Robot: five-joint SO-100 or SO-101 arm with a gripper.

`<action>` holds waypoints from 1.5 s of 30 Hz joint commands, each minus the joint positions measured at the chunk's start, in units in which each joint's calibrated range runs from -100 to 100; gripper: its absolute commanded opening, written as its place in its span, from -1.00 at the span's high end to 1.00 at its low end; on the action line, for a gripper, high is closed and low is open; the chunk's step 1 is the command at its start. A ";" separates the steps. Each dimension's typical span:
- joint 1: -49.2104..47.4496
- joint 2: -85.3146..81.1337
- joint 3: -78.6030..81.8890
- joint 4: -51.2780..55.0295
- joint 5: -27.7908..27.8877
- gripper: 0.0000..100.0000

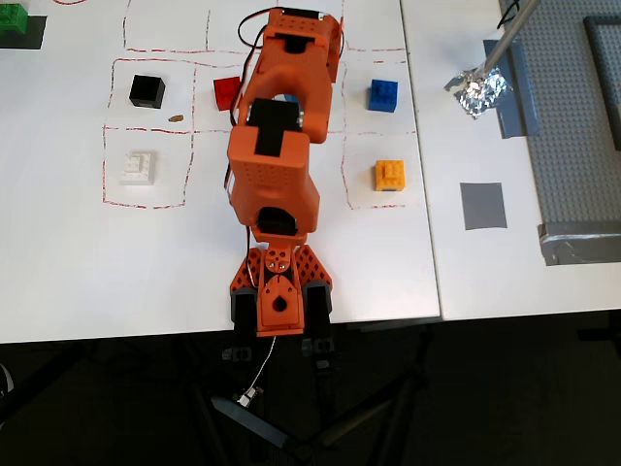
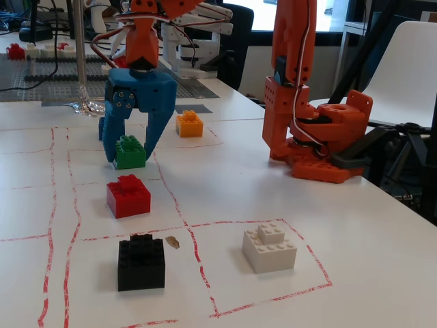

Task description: Grab the block and put it in the grey marker

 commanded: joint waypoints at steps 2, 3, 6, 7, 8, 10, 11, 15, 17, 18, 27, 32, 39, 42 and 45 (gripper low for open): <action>-0.03 -13.27 -3.46 4.01 0.44 1.00; -0.38 -14.73 -3.92 5.15 0.49 1.00; -1.26 -18.70 -5.64 8.58 0.68 1.00; -1.44 -19.90 -6.36 9.89 0.73 1.00; -1.70 -21.02 -7.09 11.36 0.88 1.00; -1.97 -22.66 -8.81 14.70 1.32 1.00; -1.97 -23.44 -9.72 16.50 1.76 1.00; 0.24 -26.45 -12.62 24.17 4.30 1.00; 2.71 -28.26 -12.89 27.76 6.01 1.00; 4.29 -28.95 -12.89 29.48 7.08 1.00; 28.64 -29.30 -10.72 33.80 18.22 1.00; 42.05 -23.61 -12.80 30.46 22.95 1.00; 55.02 -10.86 -22.59 24.50 26.13 1.00; 59.17 -6.03 -26.67 20.91 27.25 1.00; 62.87 -1.89 -29.39 16.66 28.67 1.00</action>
